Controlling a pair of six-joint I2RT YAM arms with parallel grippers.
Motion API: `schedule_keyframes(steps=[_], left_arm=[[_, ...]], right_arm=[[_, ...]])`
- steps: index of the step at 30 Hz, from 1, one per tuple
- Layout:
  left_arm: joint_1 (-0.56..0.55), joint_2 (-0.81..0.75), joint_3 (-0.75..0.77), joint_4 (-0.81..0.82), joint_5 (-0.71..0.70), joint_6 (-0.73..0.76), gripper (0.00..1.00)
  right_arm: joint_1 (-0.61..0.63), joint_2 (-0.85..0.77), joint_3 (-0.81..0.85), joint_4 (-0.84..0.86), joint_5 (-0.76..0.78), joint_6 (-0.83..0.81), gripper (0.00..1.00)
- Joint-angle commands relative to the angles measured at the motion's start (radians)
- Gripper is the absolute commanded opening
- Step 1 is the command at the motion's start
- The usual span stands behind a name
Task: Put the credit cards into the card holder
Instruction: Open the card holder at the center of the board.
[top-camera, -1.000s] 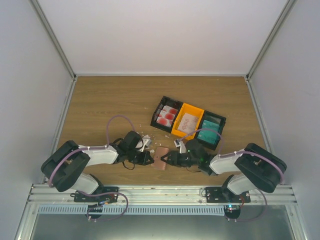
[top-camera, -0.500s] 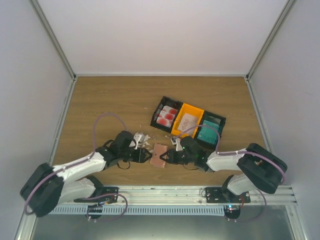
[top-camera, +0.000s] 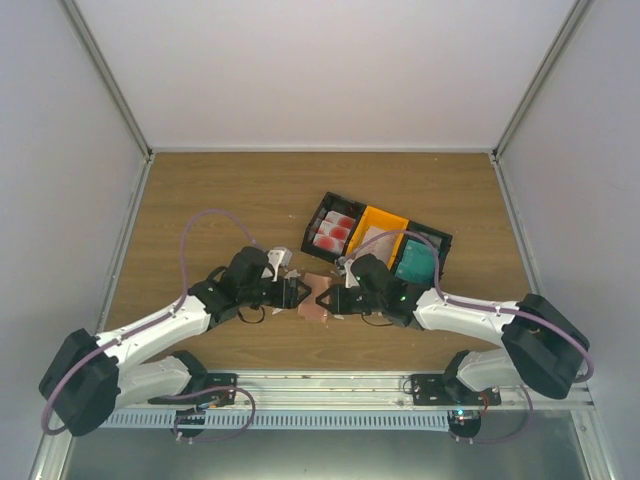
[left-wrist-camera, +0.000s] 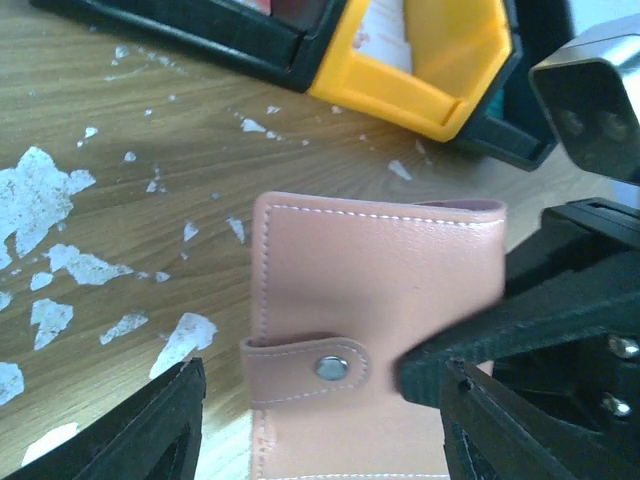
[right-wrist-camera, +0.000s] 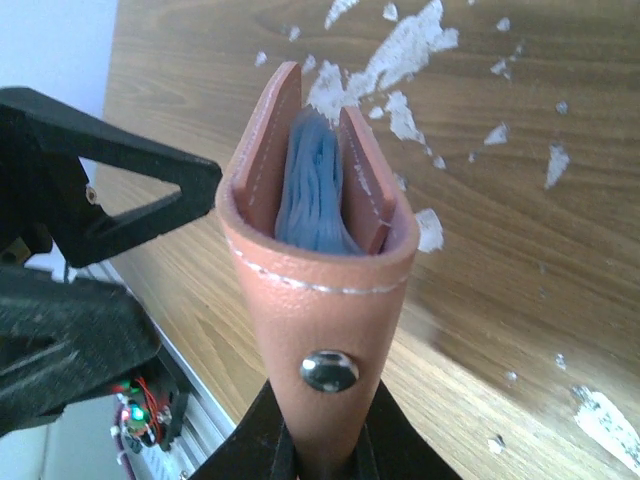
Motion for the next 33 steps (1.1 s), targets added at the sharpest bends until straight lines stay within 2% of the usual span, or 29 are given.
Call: schedule_keyframes(steps=[1,5,15,22,26,33], left_arm=[[-0.001,0.041,0.015,0.009,-0.030,0.005,0.64],[-0.004,0.084,0.013,0.016,-0.011,0.004,0.61],[-0.005,0.146,0.012,0.060,0.051,0.000,0.66],[-0.010,0.205,0.005,0.054,0.055,0.001,0.63],[-0.011,0.215,0.002,0.001,-0.020,0.000,0.54],[-0.018,0.166,-0.018,-0.137,-0.237,-0.046,0.48]], right_arm=[[0.012,-0.015,0.019,-0.058,0.009,-0.021,0.00],[0.013,-0.013,0.022,-0.032,-0.012,-0.019,0.00],[0.025,0.025,0.039,-0.016,-0.036,-0.034,0.01],[0.027,0.023,0.042,-0.014,-0.027,-0.039,0.00],[0.027,0.010,0.049,-0.062,0.026,-0.036,0.01],[0.027,-0.040,0.071,-0.200,0.193,0.010,0.01]])
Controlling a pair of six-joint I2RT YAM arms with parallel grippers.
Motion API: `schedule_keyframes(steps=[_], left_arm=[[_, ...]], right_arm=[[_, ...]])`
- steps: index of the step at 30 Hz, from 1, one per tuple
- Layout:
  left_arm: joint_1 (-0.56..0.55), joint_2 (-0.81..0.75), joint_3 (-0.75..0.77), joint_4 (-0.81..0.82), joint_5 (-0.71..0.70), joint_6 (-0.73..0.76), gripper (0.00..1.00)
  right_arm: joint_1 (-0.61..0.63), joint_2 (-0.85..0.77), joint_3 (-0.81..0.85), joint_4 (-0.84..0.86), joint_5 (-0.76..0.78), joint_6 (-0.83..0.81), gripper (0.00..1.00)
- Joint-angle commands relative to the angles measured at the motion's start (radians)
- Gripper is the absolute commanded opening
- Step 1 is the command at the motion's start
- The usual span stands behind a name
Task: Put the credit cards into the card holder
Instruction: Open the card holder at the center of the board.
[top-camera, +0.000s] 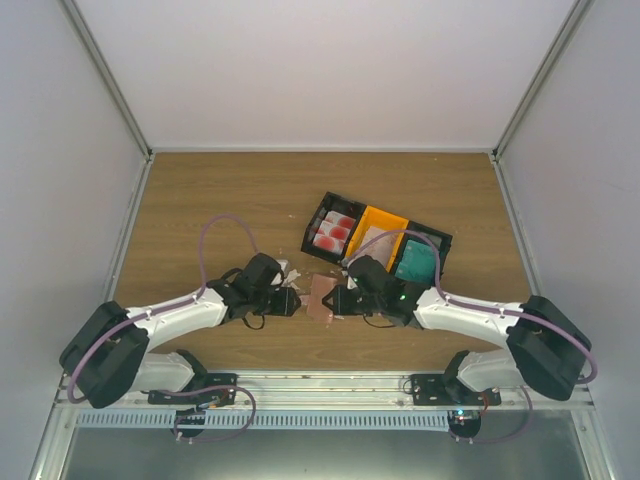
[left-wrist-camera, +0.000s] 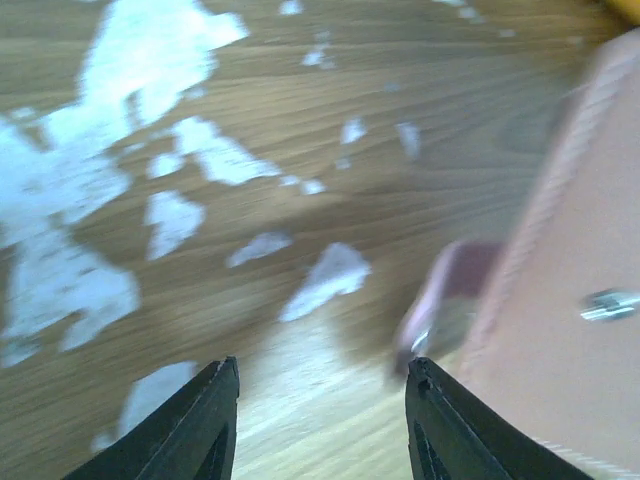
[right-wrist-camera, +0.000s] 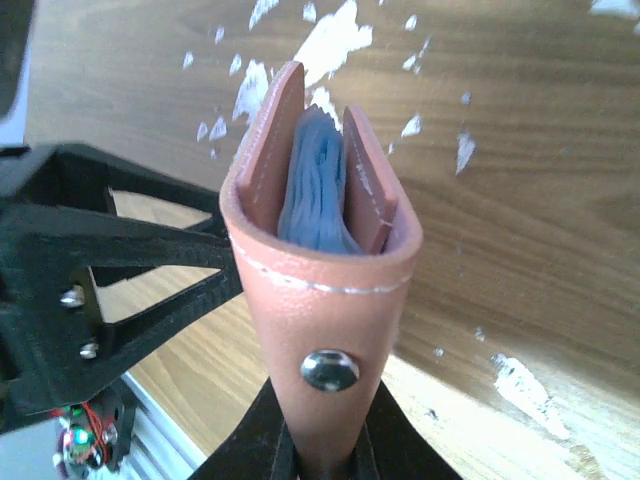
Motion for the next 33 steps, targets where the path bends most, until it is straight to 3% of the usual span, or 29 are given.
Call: schedule_keyframes(steps=[1,5,15,18,25,33], left_arm=[[-0.002,-0.042,-0.019,-0.096,-0.171,-0.025,0.48],[-0.001,-0.074,-0.018,-0.058,-0.126,-0.017,0.49],[0.001,-0.236,-0.050,0.114,0.053,-0.012,0.64],[0.006,-0.234,-0.063,0.133,0.075,-0.015,0.64],[0.011,-0.148,-0.070,0.127,0.065,-0.021,0.44],[0.017,-0.122,-0.062,0.135,0.073,-0.009,0.07]], right_arm=[[0.005,-0.037,0.047,-0.062,0.109,0.021,0.01],[0.005,-0.028,0.047,-0.048,0.088,0.012,0.01],[0.005,-0.031,0.032,-0.014,0.031,-0.008,0.01],[0.005,-0.037,0.022,0.014,-0.003,-0.008,0.00],[0.005,-0.049,0.017,0.038,-0.041,-0.007,0.01],[0.004,-0.061,-0.018,0.055,-0.048,0.005,0.01]])
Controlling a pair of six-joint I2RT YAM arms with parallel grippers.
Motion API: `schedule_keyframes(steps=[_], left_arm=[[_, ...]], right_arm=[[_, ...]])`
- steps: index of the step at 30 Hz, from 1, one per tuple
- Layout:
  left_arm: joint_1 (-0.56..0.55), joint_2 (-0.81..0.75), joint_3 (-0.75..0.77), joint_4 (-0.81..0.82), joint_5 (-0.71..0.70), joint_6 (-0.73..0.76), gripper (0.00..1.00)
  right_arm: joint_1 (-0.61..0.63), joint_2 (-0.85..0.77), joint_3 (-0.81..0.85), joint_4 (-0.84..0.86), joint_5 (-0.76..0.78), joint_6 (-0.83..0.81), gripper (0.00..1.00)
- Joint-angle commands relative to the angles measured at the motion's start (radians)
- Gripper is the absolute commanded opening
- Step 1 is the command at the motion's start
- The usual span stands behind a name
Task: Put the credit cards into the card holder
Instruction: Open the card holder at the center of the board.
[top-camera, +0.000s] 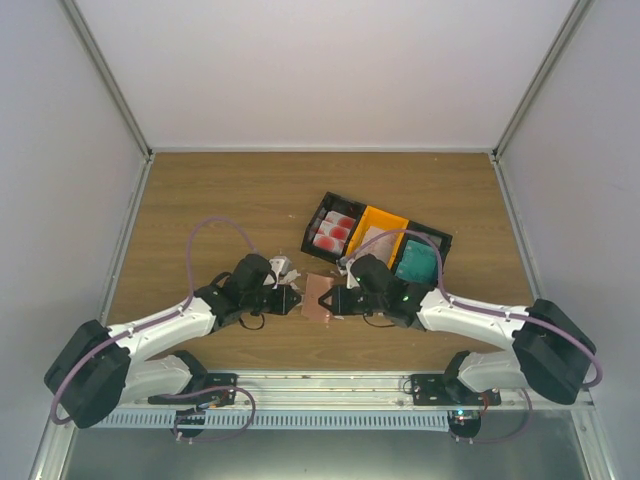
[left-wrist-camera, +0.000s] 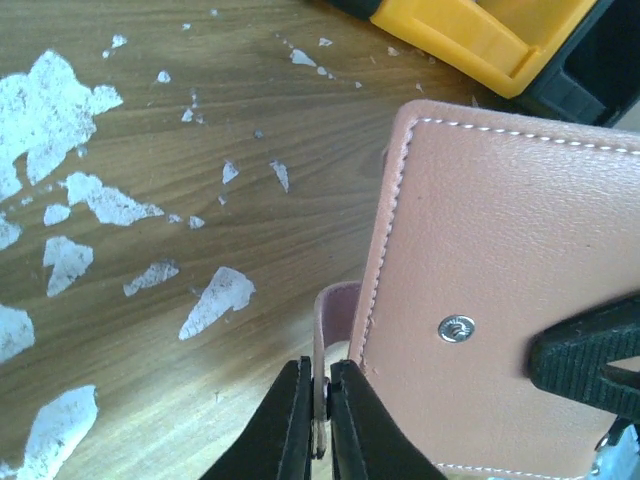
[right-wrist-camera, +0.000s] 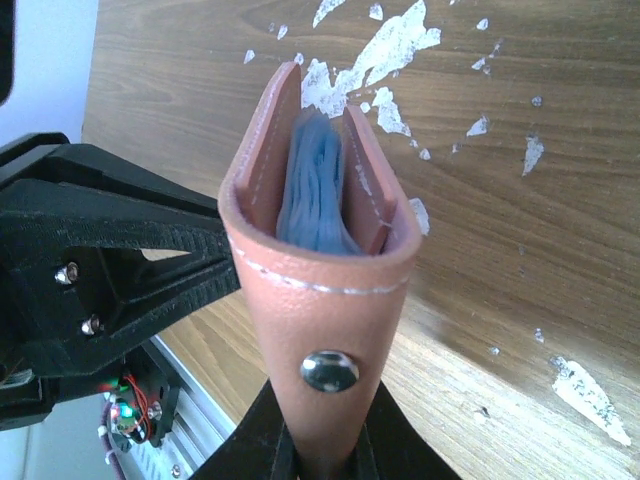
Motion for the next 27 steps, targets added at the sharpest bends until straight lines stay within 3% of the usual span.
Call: schedule_keyframes(steps=[1,7,10,18,21,27], left_arm=[[0.007,0.011,0.002,0.051,0.003,0.009,0.03],[0.009,-0.008,0.017,0.026,0.004,0.025,0.00],[0.010,-0.015,0.030,-0.005,0.013,0.037,0.00],[0.013,-0.014,0.072,-0.065,0.041,0.066,0.00],[0.014,-0.011,0.091,-0.076,0.058,0.076,0.00],[0.015,-0.014,0.124,-0.118,0.105,0.117,0.00]], right_arm=[[0.005,-0.021,-0.029,0.038,-0.014,0.003,0.01],[0.005,0.004,-0.043,0.036,0.008,-0.006,0.02],[0.005,0.035,-0.044,0.015,0.040,-0.014,0.13],[0.005,0.053,-0.041,-0.042,0.140,-0.009,0.54],[0.005,0.039,-0.038,-0.066,0.170,-0.017,0.62],[0.002,-0.002,0.007,-0.172,0.259,-0.115,0.67]])
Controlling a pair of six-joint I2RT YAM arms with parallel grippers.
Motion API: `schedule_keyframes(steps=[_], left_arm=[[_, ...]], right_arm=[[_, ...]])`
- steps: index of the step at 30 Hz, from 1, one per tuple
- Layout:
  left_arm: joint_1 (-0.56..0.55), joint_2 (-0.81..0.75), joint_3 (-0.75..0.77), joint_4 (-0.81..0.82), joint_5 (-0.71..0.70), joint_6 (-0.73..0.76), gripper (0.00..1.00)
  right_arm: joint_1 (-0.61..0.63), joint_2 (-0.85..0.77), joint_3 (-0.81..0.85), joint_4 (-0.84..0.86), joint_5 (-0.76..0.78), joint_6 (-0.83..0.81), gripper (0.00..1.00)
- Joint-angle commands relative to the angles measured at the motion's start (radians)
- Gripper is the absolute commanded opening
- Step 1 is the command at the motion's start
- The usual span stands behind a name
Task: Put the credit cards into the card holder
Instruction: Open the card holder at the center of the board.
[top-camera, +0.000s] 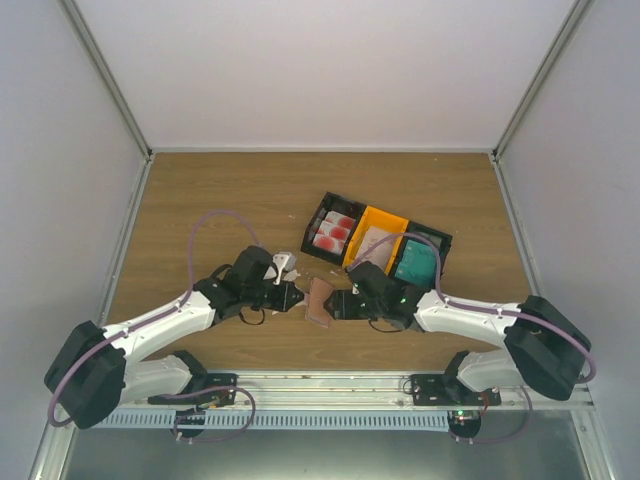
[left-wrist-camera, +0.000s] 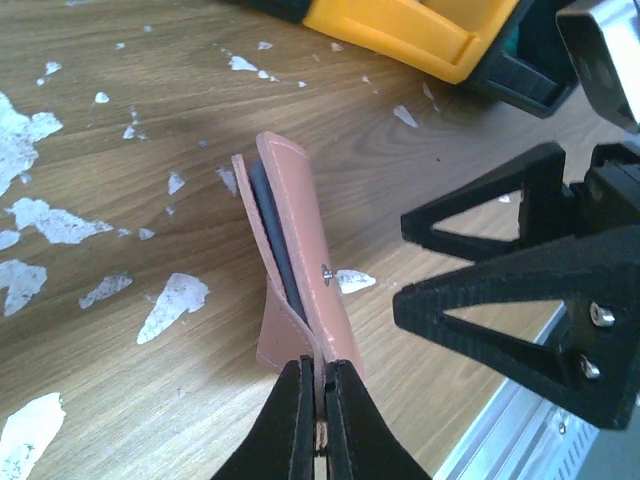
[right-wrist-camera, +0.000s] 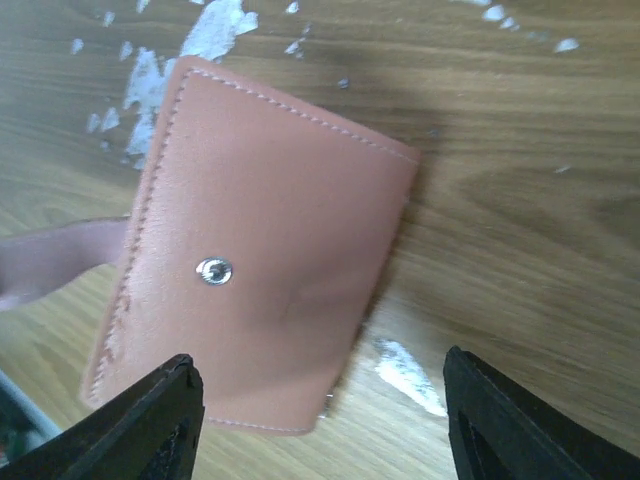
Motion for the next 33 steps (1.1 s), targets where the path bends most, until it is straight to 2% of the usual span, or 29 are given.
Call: schedule_keyframes(steps=[1,3,7,16,22,28,33], left_arm=[[0.007,-0.018,0.043,-0.027,0.050,0.055,0.00],[0.007,-0.027,0.047,-0.040,0.065,0.066,0.00],[0.006,-0.027,0.071,-0.037,0.126,0.088,0.00],[0.007,0.018,0.092,0.034,0.245,0.077,0.00],[0.007,0.043,0.105,-0.024,0.146,0.099,0.00],[0.008,0.010,0.086,-0.106,0.015,0.112,0.00],[0.016,-0.033,0.047,-0.179,-0.121,0.065,0.00]], right_arm=[[0.001,-0.042,0.070,-0.127,0.142,-0.100,0.68],[0.001,-0.050,0.099,-0.167,0.181,-0.149,0.70],[0.001,-0.040,0.130,-0.139,0.123,-0.211,0.72],[0.001,0.003,0.138,-0.117,0.075,-0.209,0.72],[0.001,0.005,0.120,-0.194,0.188,-0.163,0.70],[0.002,0.019,0.122,-0.202,0.197,-0.158,0.65],[0.002,0.030,0.138,-0.190,0.201,-0.139,0.61]])
